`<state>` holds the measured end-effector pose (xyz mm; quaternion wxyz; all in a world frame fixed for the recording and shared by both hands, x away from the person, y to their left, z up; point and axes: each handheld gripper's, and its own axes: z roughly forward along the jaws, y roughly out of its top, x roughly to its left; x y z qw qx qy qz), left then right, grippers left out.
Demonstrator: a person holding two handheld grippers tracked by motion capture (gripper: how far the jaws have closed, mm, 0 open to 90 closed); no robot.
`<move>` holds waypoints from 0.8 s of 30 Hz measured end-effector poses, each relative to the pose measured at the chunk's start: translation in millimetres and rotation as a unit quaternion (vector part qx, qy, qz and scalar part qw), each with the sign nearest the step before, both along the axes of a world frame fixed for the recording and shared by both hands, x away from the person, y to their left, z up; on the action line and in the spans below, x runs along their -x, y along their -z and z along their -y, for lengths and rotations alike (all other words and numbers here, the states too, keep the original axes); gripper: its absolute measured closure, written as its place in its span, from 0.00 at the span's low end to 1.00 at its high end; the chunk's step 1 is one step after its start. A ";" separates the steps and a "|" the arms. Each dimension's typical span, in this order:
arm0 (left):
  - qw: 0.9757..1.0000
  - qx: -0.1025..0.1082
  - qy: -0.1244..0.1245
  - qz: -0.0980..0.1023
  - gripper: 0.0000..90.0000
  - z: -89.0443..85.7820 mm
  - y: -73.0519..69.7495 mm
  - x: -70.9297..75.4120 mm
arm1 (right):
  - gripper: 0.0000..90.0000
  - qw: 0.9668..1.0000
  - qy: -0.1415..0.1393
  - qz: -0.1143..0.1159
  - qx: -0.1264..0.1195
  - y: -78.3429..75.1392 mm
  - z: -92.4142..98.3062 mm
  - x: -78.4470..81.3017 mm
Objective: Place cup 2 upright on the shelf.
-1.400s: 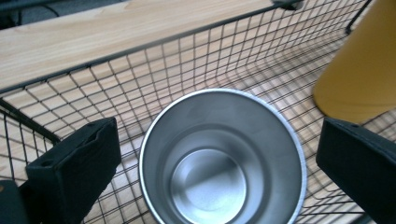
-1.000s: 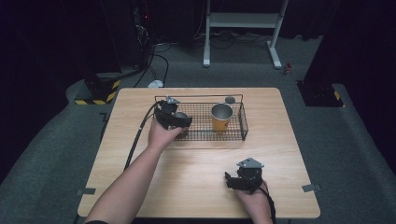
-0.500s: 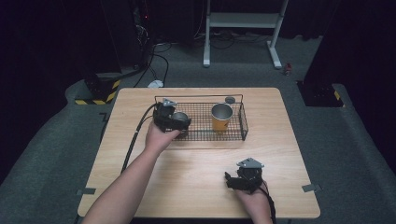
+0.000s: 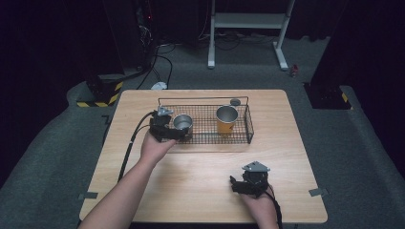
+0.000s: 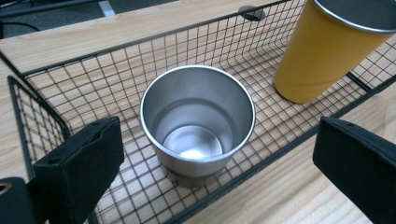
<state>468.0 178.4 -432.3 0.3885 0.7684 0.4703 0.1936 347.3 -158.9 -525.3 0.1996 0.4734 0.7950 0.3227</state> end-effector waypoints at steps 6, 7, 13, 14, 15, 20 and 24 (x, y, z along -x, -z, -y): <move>1.000 0.007 0.001 0.004 0.04 -10.2 4.3 12.3 | 0.14 1.000 0.002 -0.001 -0.001 0.0 -0.3 0.2; 1.000 0.009 0.001 0.004 0.04 -11.8 5.1 14.9 | 0.14 1.000 0.000 0.000 0.000 0.0 0.0 0.0; 1.000 0.012 0.003 0.010 0.04 -24.9 9.8 30.5 | 0.14 1.000 0.001 0.000 0.000 0.0 -0.2 0.1; 1.000 0.012 0.005 0.010 0.04 -28.0 10.8 33.6 | 0.14 1.000 0.002 -0.001 -0.001 0.0 -0.4 0.3; 1.000 0.016 0.006 0.010 0.04 -34.5 13.8 40.1 | 0.14 1.000 0.003 -0.001 -0.001 0.0 -0.5 0.3; 1.000 0.013 0.008 0.007 0.04 -46.8 21.4 53.8 | 0.14 1.000 0.003 -0.001 -0.001 0.0 -0.5 0.4; 1.000 0.013 0.006 0.003 0.04 -59.4 29.9 66.5 | 0.14 1.000 0.003 0.000 -0.001 0.0 -0.5 0.4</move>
